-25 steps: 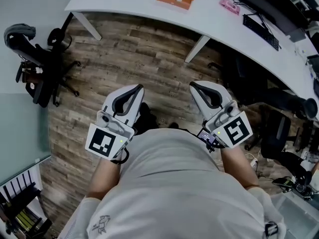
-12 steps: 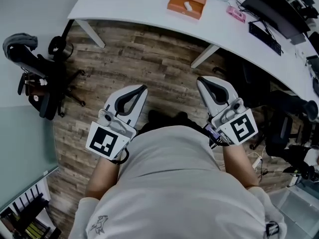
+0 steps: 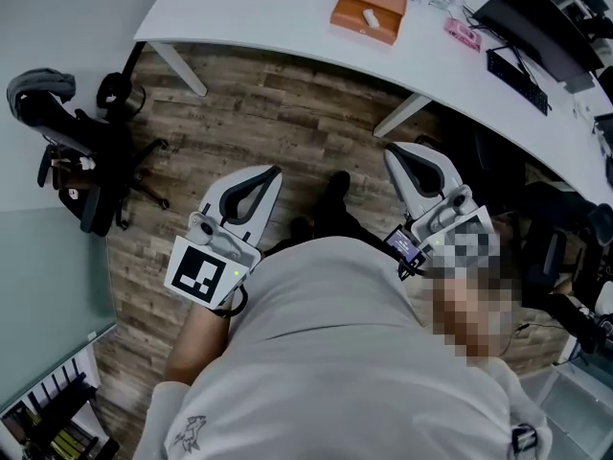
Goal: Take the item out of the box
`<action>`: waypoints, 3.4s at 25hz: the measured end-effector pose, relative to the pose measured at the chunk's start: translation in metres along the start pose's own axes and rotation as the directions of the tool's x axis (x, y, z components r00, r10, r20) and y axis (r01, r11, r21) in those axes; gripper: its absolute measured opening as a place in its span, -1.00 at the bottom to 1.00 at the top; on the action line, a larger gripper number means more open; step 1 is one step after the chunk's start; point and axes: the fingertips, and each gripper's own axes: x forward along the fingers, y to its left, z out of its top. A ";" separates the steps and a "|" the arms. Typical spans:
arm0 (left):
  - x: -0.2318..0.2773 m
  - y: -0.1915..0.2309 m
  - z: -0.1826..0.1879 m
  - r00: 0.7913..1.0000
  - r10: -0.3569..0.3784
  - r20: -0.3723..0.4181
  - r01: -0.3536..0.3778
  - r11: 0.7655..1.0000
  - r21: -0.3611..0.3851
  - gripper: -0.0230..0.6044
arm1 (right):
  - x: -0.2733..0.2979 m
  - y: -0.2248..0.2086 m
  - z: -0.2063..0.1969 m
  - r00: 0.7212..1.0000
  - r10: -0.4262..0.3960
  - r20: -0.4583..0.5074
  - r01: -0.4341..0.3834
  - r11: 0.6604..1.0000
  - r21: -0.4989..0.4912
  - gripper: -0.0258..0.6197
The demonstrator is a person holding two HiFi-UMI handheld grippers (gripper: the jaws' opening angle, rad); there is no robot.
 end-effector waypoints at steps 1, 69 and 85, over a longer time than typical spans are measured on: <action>0.003 0.003 0.001 1.000 0.005 0.003 -0.005 1.000 0.001 -0.94 | 0.003 -0.003 -0.002 1.000 0.002 0.002 -0.002 1.000 0.004 -0.91; 0.443 0.174 0.018 0.969 -0.227 -0.095 0.224 0.974 -0.038 -0.94 | 0.119 -0.425 -0.067 0.973 -0.213 -0.094 0.223 0.968 0.118 -0.91; 0.525 0.283 0.025 0.945 -0.303 -0.125 0.300 0.953 -0.040 -0.94 | 0.230 -0.504 -0.101 0.954 -0.196 -0.228 0.242 0.951 0.193 -0.91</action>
